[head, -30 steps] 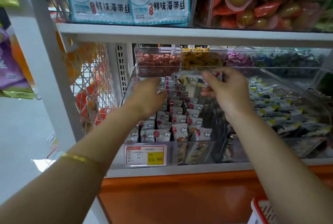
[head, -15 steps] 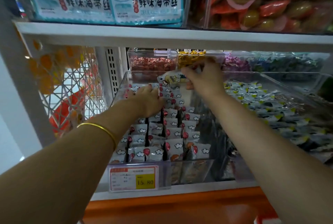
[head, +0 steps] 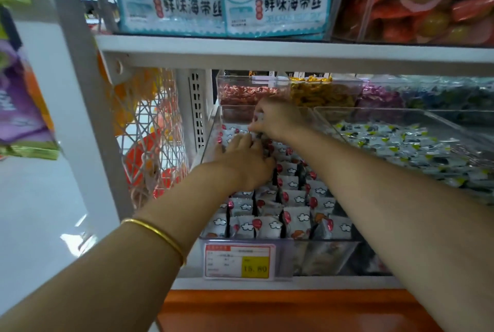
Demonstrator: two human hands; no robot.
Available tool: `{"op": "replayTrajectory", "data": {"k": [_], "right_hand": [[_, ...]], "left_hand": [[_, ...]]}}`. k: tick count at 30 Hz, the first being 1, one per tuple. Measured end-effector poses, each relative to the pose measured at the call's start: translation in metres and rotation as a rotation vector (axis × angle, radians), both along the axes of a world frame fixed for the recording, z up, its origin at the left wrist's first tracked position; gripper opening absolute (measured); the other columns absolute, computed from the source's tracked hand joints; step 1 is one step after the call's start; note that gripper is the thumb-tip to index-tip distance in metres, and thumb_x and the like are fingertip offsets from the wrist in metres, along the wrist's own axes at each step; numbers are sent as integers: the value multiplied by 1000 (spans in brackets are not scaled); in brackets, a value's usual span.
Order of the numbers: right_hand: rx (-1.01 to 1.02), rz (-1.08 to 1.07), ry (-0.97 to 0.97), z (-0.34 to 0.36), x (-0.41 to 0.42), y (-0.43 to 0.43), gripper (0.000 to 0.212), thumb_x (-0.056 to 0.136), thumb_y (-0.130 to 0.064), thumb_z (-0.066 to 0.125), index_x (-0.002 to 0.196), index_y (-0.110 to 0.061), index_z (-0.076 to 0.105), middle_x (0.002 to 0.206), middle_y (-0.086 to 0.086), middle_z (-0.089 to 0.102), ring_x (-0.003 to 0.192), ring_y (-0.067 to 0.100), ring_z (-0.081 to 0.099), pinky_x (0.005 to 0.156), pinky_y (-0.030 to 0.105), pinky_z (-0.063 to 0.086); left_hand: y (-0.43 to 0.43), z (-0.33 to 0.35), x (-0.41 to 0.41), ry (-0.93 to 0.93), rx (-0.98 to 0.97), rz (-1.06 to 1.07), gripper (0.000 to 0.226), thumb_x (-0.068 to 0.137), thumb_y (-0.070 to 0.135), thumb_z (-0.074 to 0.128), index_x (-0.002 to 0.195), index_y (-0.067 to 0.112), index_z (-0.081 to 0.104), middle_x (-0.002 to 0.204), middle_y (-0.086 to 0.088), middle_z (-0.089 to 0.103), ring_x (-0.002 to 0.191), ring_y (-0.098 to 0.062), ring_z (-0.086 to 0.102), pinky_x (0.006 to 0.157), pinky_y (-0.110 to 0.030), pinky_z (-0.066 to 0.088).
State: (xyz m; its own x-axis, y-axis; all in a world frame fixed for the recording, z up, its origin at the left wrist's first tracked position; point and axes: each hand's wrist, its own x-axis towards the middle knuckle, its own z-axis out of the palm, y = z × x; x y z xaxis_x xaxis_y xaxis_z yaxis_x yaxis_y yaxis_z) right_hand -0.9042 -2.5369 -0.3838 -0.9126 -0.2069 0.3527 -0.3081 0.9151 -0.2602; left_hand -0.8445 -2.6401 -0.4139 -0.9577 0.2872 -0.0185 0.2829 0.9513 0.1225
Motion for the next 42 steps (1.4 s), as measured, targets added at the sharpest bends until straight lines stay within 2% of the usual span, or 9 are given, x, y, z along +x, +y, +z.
{"op": "replayTrajectory", "data": {"k": [4,8,17,21,27,30,34,38,42], "right_hand": [[176,-8,-22,-14,-8,2,25,97,-29,43,104,-19,65,113,2,63,115,25,45,94,41,31],[69,-47,90,-10,-21,9,18,95,-17,46,104,-19,61,113,6,61,111,24,52,93,41,45],[443,-184,226,-23,-37,-5,21,88,-29,59,103,-17,67,111,5,58,109,26,43,87,37,38],[94,-124,166,-9,-26,-3,12,92,-19,55,89,-9,63,99,8,62,95,21,55,82,36,50],[-567,-118,181,13,30,19,15,97,-15,48,104,-3,51,101,13,61,89,31,63,76,47,54],[-883,-83,190,9,74,30,6,96,-12,49,97,-6,49,100,14,64,77,23,67,62,35,58],[-1251,37,60,-7,140,35,5,94,-7,52,92,-5,48,87,14,62,52,9,62,50,22,54],[-1472,121,-128,-12,178,37,7,93,-3,51,87,-2,53,77,9,60,56,13,64,52,23,53],[-1649,189,-270,-18,198,42,11,91,-2,52,83,-4,59,67,3,68,64,16,68,56,22,55]], "left_hand": [[-5,-4,6,17,2,-31,60,98,46,18,150,17,8,159,-5,-1,145,-24,-2,115,-53,6],[-7,-4,10,43,-8,-46,62,98,48,16,150,15,7,159,-6,-4,145,-23,-5,116,-51,4],[-7,-3,12,-3,31,-52,64,99,45,18,149,9,6,158,-9,-3,145,-24,-7,116,-50,0],[-8,1,17,34,92,-47,57,98,41,26,139,2,28,153,-14,20,142,-30,12,115,-51,13],[-12,9,52,122,515,-64,29,96,22,41,116,1,46,126,-13,44,114,-30,44,96,-36,38],[-15,11,76,182,711,1,36,97,19,42,130,5,41,133,-11,44,103,-25,53,79,-26,42],[-20,12,107,177,969,74,22,98,22,42,118,13,48,102,-3,56,68,-18,54,54,-27,44],[-30,13,126,-29,1311,134,18,98,21,44,92,16,61,90,-9,68,80,-19,65,77,-37,56],[-38,10,129,5,1427,138,15,92,23,55,89,13,67,78,-4,67,72,-13,65,68,-24,56]]}}
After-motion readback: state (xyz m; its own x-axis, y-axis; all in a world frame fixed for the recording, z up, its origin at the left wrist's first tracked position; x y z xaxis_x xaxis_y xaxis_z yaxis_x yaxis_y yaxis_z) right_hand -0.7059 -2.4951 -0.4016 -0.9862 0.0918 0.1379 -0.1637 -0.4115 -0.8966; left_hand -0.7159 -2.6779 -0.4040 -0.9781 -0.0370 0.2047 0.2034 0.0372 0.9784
